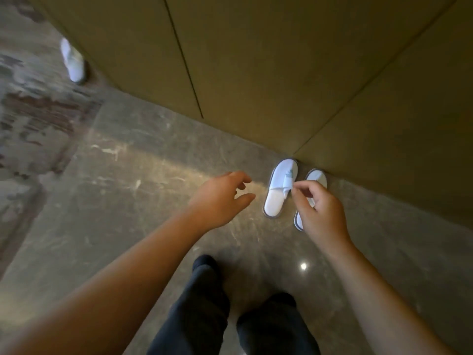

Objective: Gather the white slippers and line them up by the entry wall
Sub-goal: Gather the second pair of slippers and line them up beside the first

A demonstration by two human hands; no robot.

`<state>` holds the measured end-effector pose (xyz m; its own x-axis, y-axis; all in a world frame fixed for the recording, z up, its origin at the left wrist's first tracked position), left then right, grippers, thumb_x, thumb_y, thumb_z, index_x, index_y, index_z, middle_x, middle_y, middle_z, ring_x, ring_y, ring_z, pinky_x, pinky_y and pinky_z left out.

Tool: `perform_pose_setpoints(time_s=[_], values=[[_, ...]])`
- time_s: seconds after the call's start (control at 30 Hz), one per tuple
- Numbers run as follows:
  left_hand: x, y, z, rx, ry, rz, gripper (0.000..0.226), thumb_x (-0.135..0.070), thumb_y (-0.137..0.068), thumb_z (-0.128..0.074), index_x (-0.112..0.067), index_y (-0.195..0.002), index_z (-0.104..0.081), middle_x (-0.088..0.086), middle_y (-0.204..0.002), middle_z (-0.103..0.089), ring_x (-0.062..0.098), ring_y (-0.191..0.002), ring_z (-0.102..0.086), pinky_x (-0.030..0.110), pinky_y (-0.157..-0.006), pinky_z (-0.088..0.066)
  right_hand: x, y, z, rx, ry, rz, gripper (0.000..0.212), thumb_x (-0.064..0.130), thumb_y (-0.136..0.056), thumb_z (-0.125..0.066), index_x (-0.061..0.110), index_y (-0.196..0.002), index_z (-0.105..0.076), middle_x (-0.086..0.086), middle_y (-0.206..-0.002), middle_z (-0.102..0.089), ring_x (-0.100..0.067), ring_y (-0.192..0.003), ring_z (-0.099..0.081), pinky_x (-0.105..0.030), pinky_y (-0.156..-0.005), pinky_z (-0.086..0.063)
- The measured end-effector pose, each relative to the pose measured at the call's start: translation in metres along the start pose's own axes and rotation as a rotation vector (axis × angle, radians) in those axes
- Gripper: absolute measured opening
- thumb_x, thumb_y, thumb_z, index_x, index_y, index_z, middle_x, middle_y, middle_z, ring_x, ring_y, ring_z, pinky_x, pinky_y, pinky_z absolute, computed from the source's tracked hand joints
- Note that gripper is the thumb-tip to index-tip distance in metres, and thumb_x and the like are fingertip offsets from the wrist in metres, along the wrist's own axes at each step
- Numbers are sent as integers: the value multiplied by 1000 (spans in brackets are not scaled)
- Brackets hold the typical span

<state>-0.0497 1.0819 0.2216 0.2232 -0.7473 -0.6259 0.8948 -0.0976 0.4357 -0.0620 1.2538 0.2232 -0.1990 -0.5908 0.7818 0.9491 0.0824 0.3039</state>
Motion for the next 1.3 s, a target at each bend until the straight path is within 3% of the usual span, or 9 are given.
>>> perform_pose_setpoints(time_s=[0.1,0.27,0.43,0.5,0.63,0.77,0.97,1.1,1.3], values=[[-13,63,97,-92,40,50,37,-32,-85,-51,-19,-119,-48,2,-119,-59,17,-102,-56,29,-84,-45,107,28,2,76,-50,53,10,15,-85,-53,19,-89,-61,14,-78,-59,-3,-78,-53,0,-65,-36],[-7,157,215,-268,124,120,37,-33,-84,-52,-22,-119,-47,-1,-119,-58,12,-101,-54,24,-83,-41,253,66,-19,194,-117,197,9,18,-85,-54,25,-83,-61,19,-74,-58,15,-69,-53,0,-61,-37],[21,221,278,-493,251,202,34,-33,-83,-53,-23,-116,-51,-7,-108,-58,5,-92,-50,21,-80,-38,339,84,-52,310,-123,302,24,16,-84,-55,38,-74,-58,17,-77,-61,12,-72,-55,-1,-61,-40],[39,235,298,-570,291,252,34,-32,-83,-54,-23,-115,-51,-11,-103,-54,4,-92,-50,21,-80,-38,363,82,-72,386,-114,313,21,18,-84,-54,36,-77,-59,14,-82,-64,7,-78,-58,-5,-65,-45],[83,244,340,-679,360,334,31,-29,-83,-55,-22,-114,-53,-11,-100,-54,7,-92,-52,22,-81,-39,406,62,-119,507,-74,348,16,19,-85,-52,33,-83,-59,7,-89,-65,-10,-88,-61,-27,-76,-52],[140,239,395,-810,430,436,30,-26,-82,-56,-19,-111,-55,-3,-104,-59,10,-92,-54,26,-83,-44,462,21,-184,588,-36,389,11,18,-87,-51,25,-85,-59,3,-88,-64,-15,-87,-60,-31,-76,-52],[216,257,489,-973,504,625,32,-22,-82,-56,-15,-113,-54,0,-102,-58,15,-94,-56,33,-86,-48,597,-33,-294,791,24,602,10,20,-87,-49,25,-88,-58,11,-85,-60,-5,-84,-58,-20,-72,-49],[269,279,519,-1078,598,746,29,-16,-82,-56,-11,-110,-55,3,-98,-59,17,-90,-57,35,-83,-50,670,-49,-375,877,38,709,11,20,-87,-50,23,-92,-58,15,-80,-59,9,-74,-56,-4,-62,-44],[385,272,584,-1105,641,757,24,-14,-83,-56,-13,-107,-57,-1,-94,-60,11,-85,-56,22,-73,-45,730,-86,-492,814,37,692,9,19,-86,-51,24,-89,-58,17,-77,-58,5,-73,-57,1,-61,-41]])
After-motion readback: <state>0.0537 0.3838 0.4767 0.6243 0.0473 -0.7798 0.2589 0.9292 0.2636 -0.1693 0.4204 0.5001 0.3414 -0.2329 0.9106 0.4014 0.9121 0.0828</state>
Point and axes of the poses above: each hand's wrist, its own y-axis away from the middle knuckle, its own z-axis out of the back of the hand, x = y × z, the point moved 6 cm from there along -y, towards the middle knuckle
